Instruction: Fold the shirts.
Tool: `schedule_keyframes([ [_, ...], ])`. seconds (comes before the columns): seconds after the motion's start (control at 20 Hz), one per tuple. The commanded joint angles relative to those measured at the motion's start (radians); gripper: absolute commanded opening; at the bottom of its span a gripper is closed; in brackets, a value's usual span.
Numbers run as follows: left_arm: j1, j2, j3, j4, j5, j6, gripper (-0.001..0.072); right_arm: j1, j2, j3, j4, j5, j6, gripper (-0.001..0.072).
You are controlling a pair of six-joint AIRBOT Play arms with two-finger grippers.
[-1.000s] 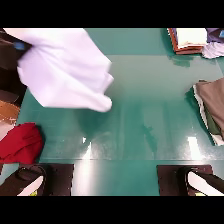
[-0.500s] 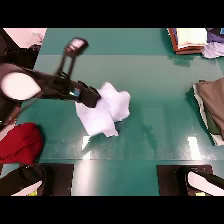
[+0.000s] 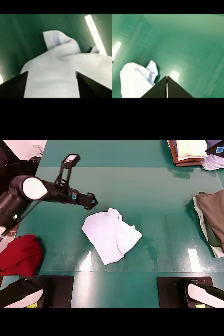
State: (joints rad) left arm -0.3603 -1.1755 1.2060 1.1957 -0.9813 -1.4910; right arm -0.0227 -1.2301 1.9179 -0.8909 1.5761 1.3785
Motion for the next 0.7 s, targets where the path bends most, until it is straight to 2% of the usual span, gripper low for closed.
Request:
schedule_keyframes([
  [0.0, 0.135, -0.136, 0.001, -0.090, -0.103, 0.165, 0.0713, 0.000, -0.001, 0.001, -0.001, 0.018, 0.000, 0.0020],
  [0.15, 0.158, -0.290, 0.001, -0.141, -0.158, 0.253, 0.0714, 0.000, -0.001, 0.001, -0.001, 0.028, 0.000, 0.0021],
  [0.35, 0.156, -0.401, 0.001, -0.190, -0.158, 0.269, 0.0706, 0.000, -0.001, -0.002, -0.001, 0.031, 0.000, 0.0021],
  [0.5, 0.157, -0.399, 0.003, -0.194, -0.122, 0.269, 0.0124, 0.000, 0.019, -0.098, 0.000, 0.029, 0.000, 0.0020],
  [0.55, 0.157, -0.399, 0.005, -0.194, -0.123, 0.270, 0.0031, 0.000, 0.032, -0.162, 0.000, 0.029, 0.000, 0.0020],
  [0.65, 0.157, -0.388, 0.023, -0.174, -0.136, 0.269, 0.0031, 0.000, 0.069, -0.333, 0.000, 0.019, 0.000, 0.0021],
])
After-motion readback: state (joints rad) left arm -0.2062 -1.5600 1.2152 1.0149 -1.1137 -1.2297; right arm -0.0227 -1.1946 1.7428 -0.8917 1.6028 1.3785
